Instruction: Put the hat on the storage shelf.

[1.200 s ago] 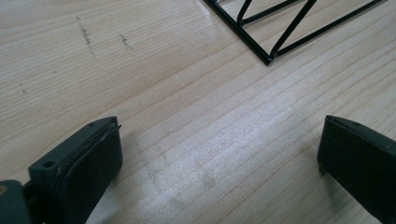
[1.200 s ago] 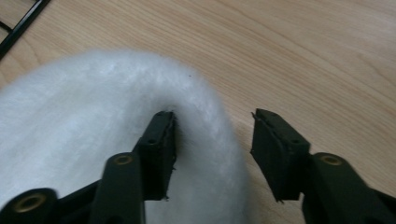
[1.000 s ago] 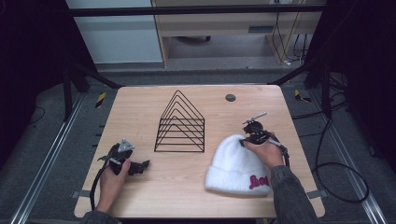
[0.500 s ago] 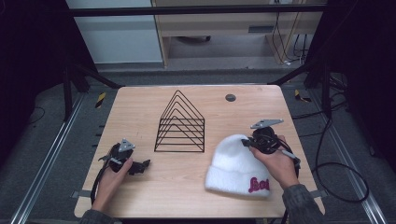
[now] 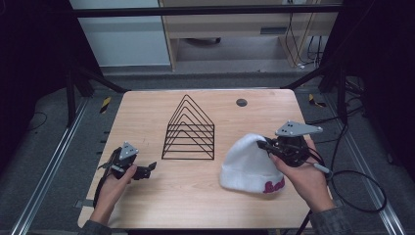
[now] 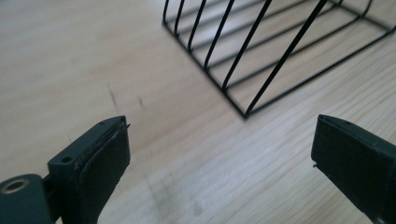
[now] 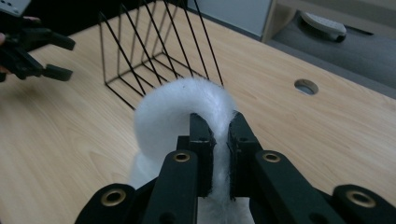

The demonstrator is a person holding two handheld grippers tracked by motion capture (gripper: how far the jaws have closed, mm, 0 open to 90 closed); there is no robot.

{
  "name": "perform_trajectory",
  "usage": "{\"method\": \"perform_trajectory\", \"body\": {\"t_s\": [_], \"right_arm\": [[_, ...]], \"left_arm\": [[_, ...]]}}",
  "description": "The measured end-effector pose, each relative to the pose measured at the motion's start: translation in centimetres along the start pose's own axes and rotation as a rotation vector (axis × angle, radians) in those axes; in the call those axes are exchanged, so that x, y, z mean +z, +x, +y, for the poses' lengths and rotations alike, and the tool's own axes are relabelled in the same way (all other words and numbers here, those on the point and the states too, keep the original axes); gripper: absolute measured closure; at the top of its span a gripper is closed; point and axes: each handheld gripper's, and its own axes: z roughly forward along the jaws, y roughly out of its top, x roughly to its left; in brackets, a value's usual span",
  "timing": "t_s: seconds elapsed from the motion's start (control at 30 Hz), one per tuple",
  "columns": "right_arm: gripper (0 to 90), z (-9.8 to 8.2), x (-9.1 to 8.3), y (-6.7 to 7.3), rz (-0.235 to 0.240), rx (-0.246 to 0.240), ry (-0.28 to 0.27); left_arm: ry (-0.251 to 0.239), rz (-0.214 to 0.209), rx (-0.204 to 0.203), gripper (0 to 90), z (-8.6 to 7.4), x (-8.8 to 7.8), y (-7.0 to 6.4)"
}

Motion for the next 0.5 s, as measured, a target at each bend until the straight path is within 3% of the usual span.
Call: {"method": "perform_trajectory", "body": {"t_s": [0.03,0.23,0.33,0.43,0.5], "right_arm": [[83.4,0.8,-0.6,0.2,0.032,0.021,-0.026],[83.5,2.9,-1.6,0.2,-0.003,-0.022,-0.050],[83.6,4.8,-2.0,-0.1,-0.011,-0.044,-0.072],[83.7,5.8,-2.1,-0.1,-0.014,-0.057,-0.087],[83.7,7.3,-2.2,0.1,-0.018,-0.077,-0.096]], "left_arm": [[-0.043,-0.008,0.014,4.0,1.2,-0.9,-0.6],[-0.115,-0.039,0.054,3.9,4.1,-2.8,-1.9],[-0.173,-0.101,0.056,3.8,5.6,-3.8,-2.9],[-0.189,-0.131,0.054,3.8,6.3,-4.1,-3.4],[-0.194,-0.145,0.086,3.8,7.5,-4.5,-4.0]]}}
